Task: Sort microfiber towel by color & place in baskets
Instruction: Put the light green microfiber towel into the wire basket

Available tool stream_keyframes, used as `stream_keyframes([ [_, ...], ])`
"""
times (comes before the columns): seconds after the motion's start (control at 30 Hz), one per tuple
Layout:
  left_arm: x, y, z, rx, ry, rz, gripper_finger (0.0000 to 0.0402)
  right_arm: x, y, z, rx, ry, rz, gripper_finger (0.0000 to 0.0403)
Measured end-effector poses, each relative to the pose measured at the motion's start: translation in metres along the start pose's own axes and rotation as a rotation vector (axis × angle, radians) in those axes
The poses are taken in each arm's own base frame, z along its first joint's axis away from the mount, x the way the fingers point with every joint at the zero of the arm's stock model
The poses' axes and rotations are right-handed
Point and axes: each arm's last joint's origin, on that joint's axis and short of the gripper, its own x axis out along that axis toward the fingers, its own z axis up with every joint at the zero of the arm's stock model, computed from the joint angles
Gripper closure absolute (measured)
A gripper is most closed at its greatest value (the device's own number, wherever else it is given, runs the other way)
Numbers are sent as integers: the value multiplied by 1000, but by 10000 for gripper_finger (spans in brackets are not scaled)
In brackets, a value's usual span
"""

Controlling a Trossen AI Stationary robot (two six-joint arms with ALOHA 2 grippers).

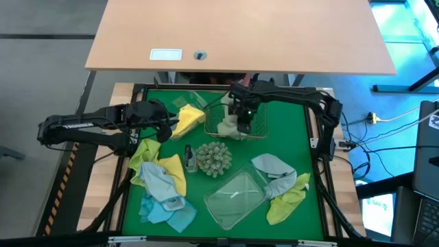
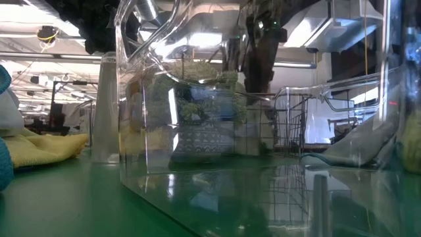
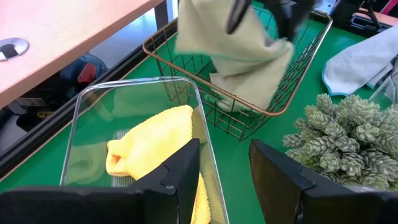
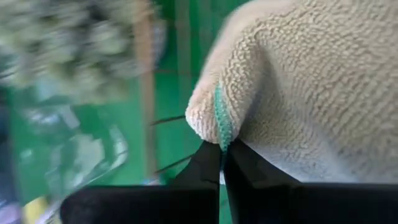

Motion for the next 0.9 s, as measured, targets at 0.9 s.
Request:
stream_keyframes([
  [0.9, 0, 0, 0, 0, 0, 0, 268, 0, -4, 0, -48, 60, -294, 392],
])
